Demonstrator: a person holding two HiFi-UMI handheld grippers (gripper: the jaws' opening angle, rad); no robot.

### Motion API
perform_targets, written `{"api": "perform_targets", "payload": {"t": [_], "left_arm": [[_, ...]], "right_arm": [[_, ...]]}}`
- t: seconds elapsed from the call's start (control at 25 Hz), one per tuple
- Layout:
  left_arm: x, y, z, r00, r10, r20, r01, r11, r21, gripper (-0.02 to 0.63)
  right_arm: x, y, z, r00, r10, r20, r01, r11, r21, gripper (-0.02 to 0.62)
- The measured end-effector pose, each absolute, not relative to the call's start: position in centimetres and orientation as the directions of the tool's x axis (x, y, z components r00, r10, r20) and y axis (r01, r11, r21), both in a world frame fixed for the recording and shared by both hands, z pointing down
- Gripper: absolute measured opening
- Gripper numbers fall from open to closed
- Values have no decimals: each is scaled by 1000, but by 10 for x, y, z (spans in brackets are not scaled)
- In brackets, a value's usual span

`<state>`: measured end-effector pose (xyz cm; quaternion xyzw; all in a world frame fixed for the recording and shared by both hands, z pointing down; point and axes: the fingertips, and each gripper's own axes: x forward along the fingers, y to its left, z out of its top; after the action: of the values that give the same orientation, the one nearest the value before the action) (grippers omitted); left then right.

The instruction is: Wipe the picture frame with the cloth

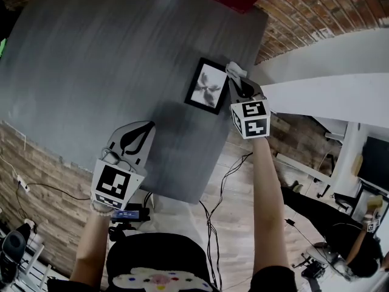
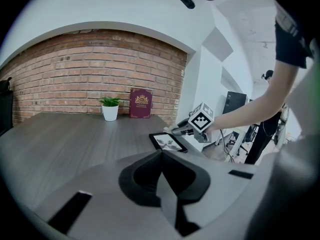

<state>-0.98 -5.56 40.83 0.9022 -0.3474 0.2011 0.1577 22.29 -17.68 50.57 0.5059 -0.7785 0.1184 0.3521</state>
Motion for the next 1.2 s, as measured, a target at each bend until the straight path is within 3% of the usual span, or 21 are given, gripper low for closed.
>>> {"api": "perform_targets", "payload": {"t": [1.2], "left_arm": [[-14, -50, 403, 700, -554, 451, -672, -725, 151, 9]], "right_arm": [[184, -74, 511, -281, -697, 660, -918, 395, 26, 25]]}}
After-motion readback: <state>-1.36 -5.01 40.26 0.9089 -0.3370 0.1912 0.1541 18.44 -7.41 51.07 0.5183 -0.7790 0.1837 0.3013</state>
